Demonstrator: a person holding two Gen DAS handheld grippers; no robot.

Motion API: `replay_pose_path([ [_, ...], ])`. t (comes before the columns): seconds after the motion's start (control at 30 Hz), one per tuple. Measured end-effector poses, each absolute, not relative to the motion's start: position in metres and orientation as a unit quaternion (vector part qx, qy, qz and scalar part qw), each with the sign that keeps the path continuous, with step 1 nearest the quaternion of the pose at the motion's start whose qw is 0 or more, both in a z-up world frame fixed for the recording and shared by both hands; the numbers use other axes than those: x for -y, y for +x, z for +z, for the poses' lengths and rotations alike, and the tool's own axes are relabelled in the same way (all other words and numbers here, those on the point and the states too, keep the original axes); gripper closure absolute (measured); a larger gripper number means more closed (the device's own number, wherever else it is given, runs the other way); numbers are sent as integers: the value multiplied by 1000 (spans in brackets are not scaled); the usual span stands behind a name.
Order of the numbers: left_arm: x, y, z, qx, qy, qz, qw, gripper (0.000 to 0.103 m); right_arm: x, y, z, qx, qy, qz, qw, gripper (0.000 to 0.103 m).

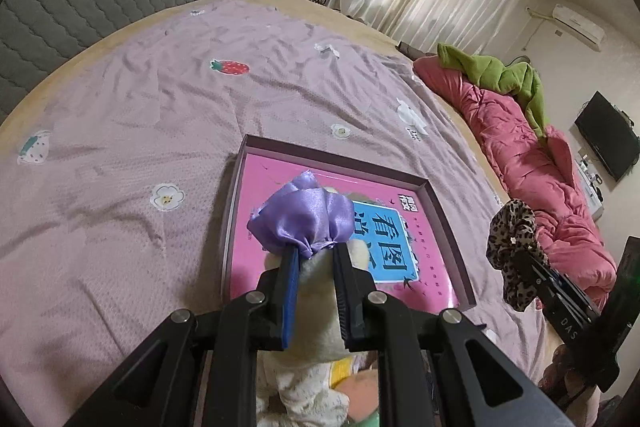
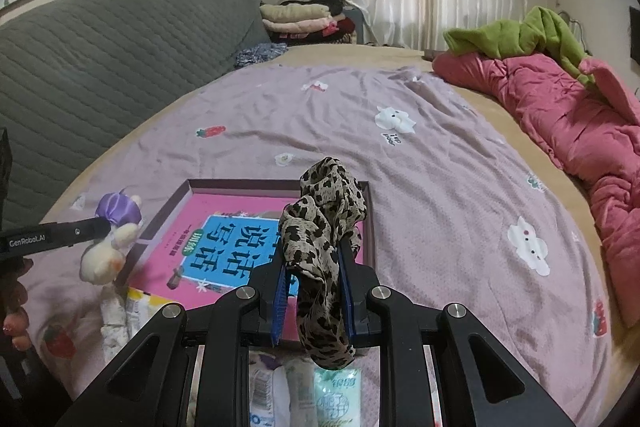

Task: Organize soft objects
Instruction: 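Lift the bunny with the left tool while the right tool drops the leopard scrunchie into the tray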

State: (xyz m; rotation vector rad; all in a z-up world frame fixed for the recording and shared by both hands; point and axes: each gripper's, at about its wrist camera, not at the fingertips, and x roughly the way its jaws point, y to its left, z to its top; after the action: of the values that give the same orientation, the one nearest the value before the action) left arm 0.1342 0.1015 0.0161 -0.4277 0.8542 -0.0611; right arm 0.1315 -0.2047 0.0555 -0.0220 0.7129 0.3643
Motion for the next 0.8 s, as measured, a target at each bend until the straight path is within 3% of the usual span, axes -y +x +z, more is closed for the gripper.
replay_pose_path([
  [0.8, -101, 174, -29, -450, -181, -22, 874, 86, 192, 183, -4, -426, -28, 194, 883, 81],
])
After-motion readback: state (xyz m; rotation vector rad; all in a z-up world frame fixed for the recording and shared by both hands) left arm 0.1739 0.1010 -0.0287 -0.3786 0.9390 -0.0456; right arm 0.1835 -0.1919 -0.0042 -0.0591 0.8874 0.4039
